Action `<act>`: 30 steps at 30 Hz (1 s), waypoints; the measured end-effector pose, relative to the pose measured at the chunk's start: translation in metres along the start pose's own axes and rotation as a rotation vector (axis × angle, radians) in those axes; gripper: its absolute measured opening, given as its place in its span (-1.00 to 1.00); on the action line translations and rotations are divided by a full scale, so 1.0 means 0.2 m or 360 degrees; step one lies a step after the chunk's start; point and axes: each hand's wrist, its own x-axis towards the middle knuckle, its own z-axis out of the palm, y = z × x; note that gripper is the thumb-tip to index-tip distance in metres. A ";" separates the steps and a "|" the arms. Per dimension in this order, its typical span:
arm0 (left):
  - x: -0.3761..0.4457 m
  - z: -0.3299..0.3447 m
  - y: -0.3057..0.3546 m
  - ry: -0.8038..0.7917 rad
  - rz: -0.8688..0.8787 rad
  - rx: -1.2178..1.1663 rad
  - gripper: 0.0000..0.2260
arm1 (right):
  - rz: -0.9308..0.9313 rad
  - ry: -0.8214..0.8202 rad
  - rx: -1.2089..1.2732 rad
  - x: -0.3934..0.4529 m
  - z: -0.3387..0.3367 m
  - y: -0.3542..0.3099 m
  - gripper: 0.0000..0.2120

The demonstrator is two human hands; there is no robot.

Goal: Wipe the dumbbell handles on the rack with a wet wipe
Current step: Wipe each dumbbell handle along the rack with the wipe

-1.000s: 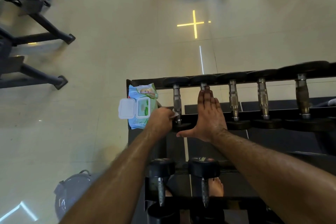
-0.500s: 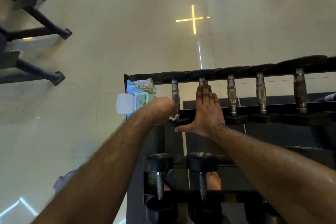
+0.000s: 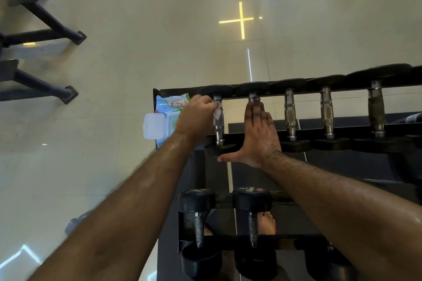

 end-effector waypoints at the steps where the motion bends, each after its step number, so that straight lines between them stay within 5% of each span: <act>1: 0.00 0.03 0.01 0.0116 -0.0016 0.0062 -0.78 | 0.0011 -0.0004 -0.0010 0.00 0.00 0.00 0.75; 4: -0.04 0.11 0.04 0.0151 0.0132 0.0068 -0.75 | 0.0008 0.0006 -0.0011 0.00 -0.01 -0.01 0.74; 9: -0.16 0.10 0.03 -0.0233 0.0573 0.0107 -0.60 | 0.0011 0.0004 -0.0036 0.01 0.00 0.00 0.73; 15: 0.11 0.09 0.02 0.0124 0.0396 0.0337 -0.79 | 0.0020 -0.0017 -0.0039 -0.01 -0.01 -0.02 0.74; 20: 0.08 0.06 0.10 -0.0531 0.0693 0.0442 -0.82 | 0.0004 0.0001 -0.0019 -0.01 -0.01 -0.01 0.73; 23: 0.01 -0.02 0.09 -0.0937 0.0525 0.0075 -0.73 | 0.0003 0.0009 0.0004 0.00 -0.01 -0.01 0.74; 28: -0.12 -0.01 0.04 -0.0041 -0.0284 -0.0519 -0.79 | 0.0005 0.0047 -0.0016 0.00 0.01 -0.01 0.74; 30: -0.19 0.02 0.10 -0.0111 -0.0576 -0.0694 -0.82 | 0.0016 0.0058 -0.0024 0.00 0.01 -0.01 0.74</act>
